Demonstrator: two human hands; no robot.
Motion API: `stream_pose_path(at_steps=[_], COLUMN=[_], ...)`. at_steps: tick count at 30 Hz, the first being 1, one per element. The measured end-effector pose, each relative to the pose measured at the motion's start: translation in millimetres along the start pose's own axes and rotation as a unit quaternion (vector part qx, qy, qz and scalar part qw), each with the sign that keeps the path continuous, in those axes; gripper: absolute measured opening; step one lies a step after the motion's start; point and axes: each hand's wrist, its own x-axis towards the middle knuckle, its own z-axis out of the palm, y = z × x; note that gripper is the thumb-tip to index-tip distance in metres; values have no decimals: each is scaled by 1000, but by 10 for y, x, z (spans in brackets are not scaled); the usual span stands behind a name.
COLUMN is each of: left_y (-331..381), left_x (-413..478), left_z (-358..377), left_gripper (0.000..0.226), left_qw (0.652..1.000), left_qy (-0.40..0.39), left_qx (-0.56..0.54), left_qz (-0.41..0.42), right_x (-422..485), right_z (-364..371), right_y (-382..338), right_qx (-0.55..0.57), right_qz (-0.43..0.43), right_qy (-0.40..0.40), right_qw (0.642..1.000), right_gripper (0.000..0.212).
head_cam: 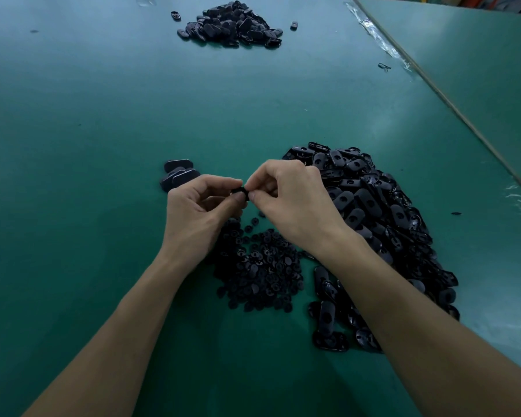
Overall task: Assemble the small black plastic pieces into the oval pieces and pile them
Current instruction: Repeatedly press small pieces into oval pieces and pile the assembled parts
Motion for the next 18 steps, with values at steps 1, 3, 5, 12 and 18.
stream_pose_path(at_steps=[1,3,5,12,18], left_y=[1,2,4,10,10], left_x=[2,5,6,-3,-11], left_z=[-2,1,4,6,6], left_gripper=[20,22,22,22,24], left_qw=[1000,1000,1000,1000,999], left_qy=[0,1,7,0,-15], left_qx=[6,16,19,28,49], left_qz=[2,4,3,6,9], right_x=[-2,-8,-17,-40,-26], right_z=[1,-2,-9,14,1], right_y=[0,0,-8,-42,-35], right_qx=[-3,-7,-13,-41,-43], right_qz=[1,1,-2,-20,-9], right_qy=[-5,-8,-3,-7,-8], right_qw=[1000,1000,1000,999,999], right_gripper=[13,12,10,14,18])
